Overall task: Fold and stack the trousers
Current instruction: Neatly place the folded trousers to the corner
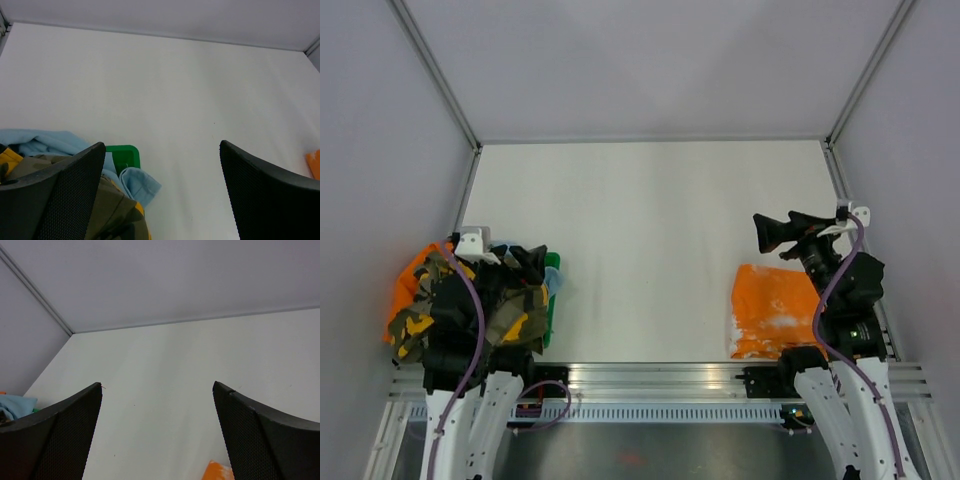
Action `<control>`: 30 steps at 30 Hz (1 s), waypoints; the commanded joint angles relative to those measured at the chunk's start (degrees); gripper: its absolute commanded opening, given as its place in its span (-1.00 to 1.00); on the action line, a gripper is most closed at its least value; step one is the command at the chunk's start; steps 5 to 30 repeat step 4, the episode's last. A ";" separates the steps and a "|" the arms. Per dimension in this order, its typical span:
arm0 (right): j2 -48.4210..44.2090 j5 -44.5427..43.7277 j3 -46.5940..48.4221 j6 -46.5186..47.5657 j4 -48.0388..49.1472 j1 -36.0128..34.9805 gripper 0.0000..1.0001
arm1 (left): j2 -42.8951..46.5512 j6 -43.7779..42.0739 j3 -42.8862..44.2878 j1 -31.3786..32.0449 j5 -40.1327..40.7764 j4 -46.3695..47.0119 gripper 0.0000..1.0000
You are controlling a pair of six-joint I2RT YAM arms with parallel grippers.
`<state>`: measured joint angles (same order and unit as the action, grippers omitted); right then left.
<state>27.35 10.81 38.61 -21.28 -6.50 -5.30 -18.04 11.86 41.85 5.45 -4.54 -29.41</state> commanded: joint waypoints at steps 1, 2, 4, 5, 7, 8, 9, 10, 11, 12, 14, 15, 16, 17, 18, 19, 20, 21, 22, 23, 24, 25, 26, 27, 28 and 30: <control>-1.69 -1.05 -0.56 -1.22 -0.43 0.11 0.96 | 1.17 2.73 0.43 0.00 -0.91 0.05 0.99; -1.95 -1.23 -0.47 -0.96 -1.05 0.11 0.96 | 1.25 2.82 0.52 0.00 -1.26 0.14 0.99; -2.39 -1.93 0.06 -0.43 -2.45 0.03 0.96 | 1.26 2.82 0.69 0.00 -2.40 0.49 0.99; -2.39 -1.93 0.06 -0.43 -2.45 0.03 0.96 | 1.26 2.82 0.69 0.00 -2.40 0.49 0.99; -2.39 -1.93 0.06 -0.43 -2.45 0.03 0.96 | 1.26 2.82 0.69 0.00 -2.40 0.49 0.99; -2.39 -1.93 0.06 -0.43 -2.45 0.03 0.96 | 1.26 2.82 0.69 0.00 -2.40 0.49 0.99; -2.39 -1.93 0.06 -0.43 -2.45 0.03 0.96 | 1.26 2.82 0.69 0.00 -2.40 0.49 0.99; -2.39 -1.93 0.06 -0.43 -2.45 0.03 0.96 | 1.26 2.82 0.69 0.00 -2.40 0.49 0.99; -2.39 -1.93 0.06 -0.43 -2.45 0.03 0.96 | 1.26 2.82 0.69 0.00 -2.40 0.49 0.99; -2.39 -1.93 0.06 -0.43 -2.45 0.03 0.96 | 1.26 2.82 0.69 0.00 -2.40 0.49 0.99; -2.39 -1.93 0.06 -0.43 -2.45 0.03 0.96 | 1.26 2.82 0.69 0.00 -2.40 0.49 0.99; -2.39 -1.93 0.06 -0.43 -2.45 0.03 0.96 | 1.26 2.82 0.69 0.00 -2.40 0.49 0.99; -2.39 -1.93 0.06 -0.43 -2.45 0.03 0.96 | 1.26 2.82 0.69 0.00 -2.40 0.49 0.99; -2.39 -1.93 0.06 -0.43 -2.45 0.03 0.96 | 1.26 2.82 0.69 0.00 -2.40 0.49 0.99; -2.39 -1.93 0.06 -0.43 -2.45 0.03 0.96 | 1.26 2.82 0.69 0.00 -2.40 0.49 0.99; -2.39 -1.93 0.06 -0.43 -2.45 0.03 0.96 | 1.26 2.82 0.69 0.00 -2.40 0.49 0.99; -2.39 -1.93 0.06 -0.43 -2.45 0.03 0.96 | 1.26 2.82 0.69 0.00 -2.40 0.49 0.99; -2.39 -1.93 0.06 -0.43 -2.45 0.03 0.96 | 1.26 2.82 0.69 0.00 -2.40 0.49 0.99; -2.39 -1.93 0.06 -0.43 -2.45 0.03 0.96 | 1.26 2.82 0.69 0.00 -2.40 0.49 0.99; -2.39 -1.93 0.06 -0.43 -2.45 0.03 0.96 | 1.26 2.82 0.69 0.00 -2.40 0.49 0.99; -2.39 -1.93 0.06 -0.43 -2.45 0.03 0.96 | 1.26 2.82 0.69 0.00 -2.40 0.49 0.99; -2.39 -1.93 0.06 -0.43 -2.45 0.03 0.96 | 1.26 2.82 0.69 0.00 -2.40 0.49 0.99; -2.39 -1.93 0.06 -0.43 -2.45 0.03 0.96 | 1.26 2.82 0.69 0.00 -2.40 0.49 0.99; -2.39 -1.93 0.06 -0.43 -2.45 0.03 0.96 | 1.26 2.82 0.69 0.00 -2.40 0.49 0.99; -2.39 -1.93 0.06 -0.43 -2.45 0.03 0.96 | 1.26 2.82 0.69 0.00 -2.40 0.49 0.99; -2.39 -1.93 0.06 -0.43 -2.45 0.03 0.96 | 1.26 2.82 0.69 0.00 -2.40 0.49 0.99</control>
